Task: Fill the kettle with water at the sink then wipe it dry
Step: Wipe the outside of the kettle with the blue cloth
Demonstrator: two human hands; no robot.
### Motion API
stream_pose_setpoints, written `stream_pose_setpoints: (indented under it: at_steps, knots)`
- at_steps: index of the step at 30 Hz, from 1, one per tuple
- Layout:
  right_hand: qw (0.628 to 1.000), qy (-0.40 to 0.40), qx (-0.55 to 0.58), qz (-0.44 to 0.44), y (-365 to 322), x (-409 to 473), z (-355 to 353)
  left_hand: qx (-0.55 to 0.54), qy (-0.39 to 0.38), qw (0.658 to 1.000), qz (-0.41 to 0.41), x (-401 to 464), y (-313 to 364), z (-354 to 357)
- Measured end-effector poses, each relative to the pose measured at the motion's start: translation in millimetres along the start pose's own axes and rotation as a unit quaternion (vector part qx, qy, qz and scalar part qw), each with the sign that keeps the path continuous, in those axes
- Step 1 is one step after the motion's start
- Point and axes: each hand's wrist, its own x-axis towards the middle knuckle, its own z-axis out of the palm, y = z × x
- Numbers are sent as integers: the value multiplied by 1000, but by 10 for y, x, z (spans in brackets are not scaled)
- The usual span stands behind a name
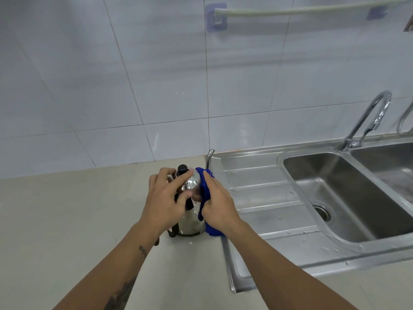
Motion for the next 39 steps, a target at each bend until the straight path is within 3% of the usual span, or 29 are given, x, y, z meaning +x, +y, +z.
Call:
stream_pose_setpoints:
  at_steps: [6,15,22,25,28,34,39]
  knots:
    - [985,-96,75,123,116,51,-2,-86,-63,993,-46,45,-26,-33]
    - [992,57,96,54,-164,-296,512,-102,-54,984,-135,101,126,65]
    - [978,-18,135,157,6,-151,368,-81,-67,989,-108,126,128,-67]
    - [990,14,97,99,-102,-105,239,-41,-86,993,-69,172,108,-139]
    - [998,2,23,51,-121,-143,145,73,-85,993,-29,222,163,-123]
    - [995,-53,-9,89,29,-197,-204,162,-47,982,-90,13,289,210]
    - [971,-76,-190,125,158,-216,-590,167,21,985,-37,-12,229,250]
